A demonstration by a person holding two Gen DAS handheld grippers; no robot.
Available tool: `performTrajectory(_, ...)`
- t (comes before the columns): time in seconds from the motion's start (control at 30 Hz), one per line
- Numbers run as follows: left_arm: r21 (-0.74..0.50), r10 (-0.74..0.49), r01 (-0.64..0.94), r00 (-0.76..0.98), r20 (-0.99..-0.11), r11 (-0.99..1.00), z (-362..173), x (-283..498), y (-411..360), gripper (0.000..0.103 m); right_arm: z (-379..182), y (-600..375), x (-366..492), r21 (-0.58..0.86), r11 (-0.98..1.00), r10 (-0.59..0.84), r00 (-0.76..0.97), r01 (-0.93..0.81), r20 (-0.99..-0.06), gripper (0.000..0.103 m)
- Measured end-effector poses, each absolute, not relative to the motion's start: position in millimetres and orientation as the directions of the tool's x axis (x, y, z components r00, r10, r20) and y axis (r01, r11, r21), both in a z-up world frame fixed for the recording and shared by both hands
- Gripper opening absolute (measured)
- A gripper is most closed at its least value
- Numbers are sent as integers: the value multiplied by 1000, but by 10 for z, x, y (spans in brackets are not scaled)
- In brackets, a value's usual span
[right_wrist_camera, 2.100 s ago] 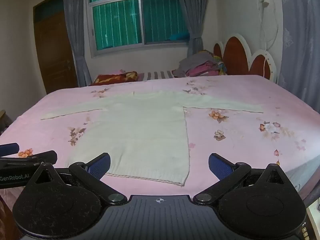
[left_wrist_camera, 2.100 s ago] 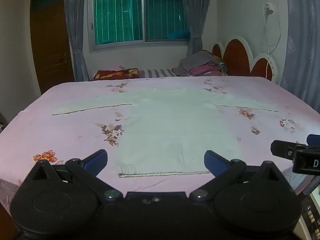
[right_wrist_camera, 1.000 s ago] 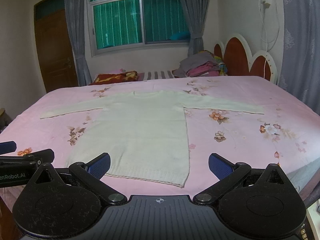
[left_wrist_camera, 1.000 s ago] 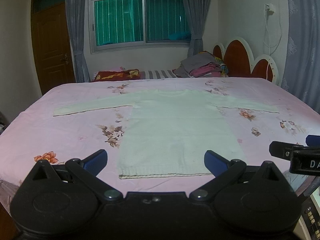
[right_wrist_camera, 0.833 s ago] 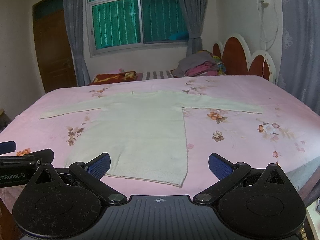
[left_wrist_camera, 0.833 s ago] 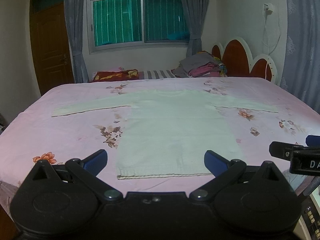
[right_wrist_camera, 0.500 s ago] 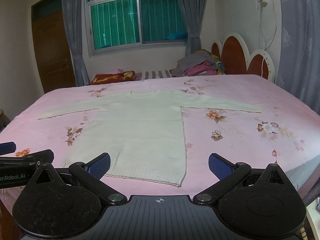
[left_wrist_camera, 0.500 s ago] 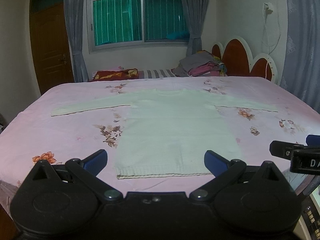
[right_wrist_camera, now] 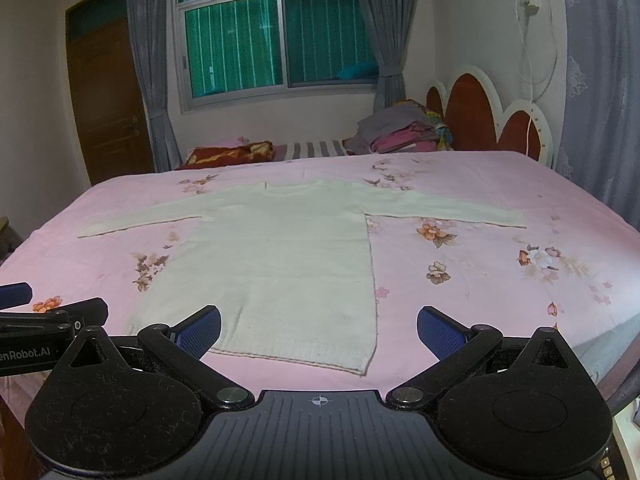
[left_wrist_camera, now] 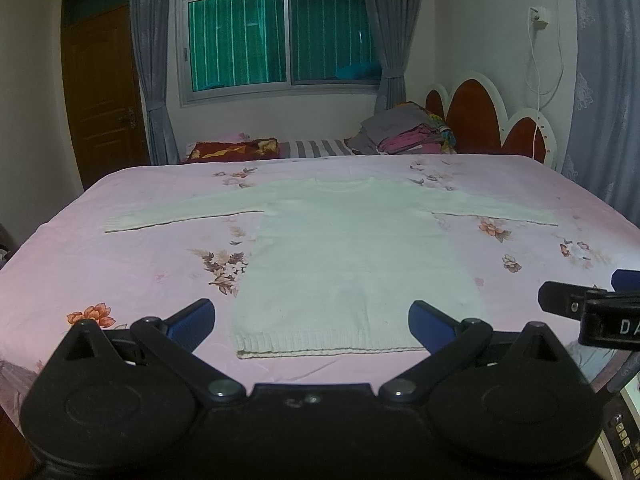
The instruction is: Fold small clothes
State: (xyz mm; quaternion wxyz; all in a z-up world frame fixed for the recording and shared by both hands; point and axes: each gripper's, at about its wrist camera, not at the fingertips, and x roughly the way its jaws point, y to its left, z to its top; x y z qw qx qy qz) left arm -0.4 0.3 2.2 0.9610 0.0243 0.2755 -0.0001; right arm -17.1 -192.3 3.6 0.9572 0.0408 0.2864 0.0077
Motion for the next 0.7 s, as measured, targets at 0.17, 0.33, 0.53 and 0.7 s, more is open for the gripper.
performTrajectory(0.17, 47, 13, 14, 847, -531, 999, 23, -3, 1, 103, 38, -1926, -169, 82, 997, 37, 836, 9, -548, 103)
performTrajectory(0.33, 47, 14, 13, 847, -531, 999, 25, -2, -2, 103, 37, -1926, -171, 81, 997, 37, 835, 9, -548, 103)
performTrajectory(0.53, 46, 14, 12, 849, -529, 999, 24, -3, -1, 103, 38, -1927, -173, 80, 997, 37, 836, 8, -547, 103)
performTrajectory(0.7, 46, 14, 12, 849, -528, 999, 29, -11, 16, 103, 37, -1930, -158, 77, 997, 34, 838, 9, -545, 103)
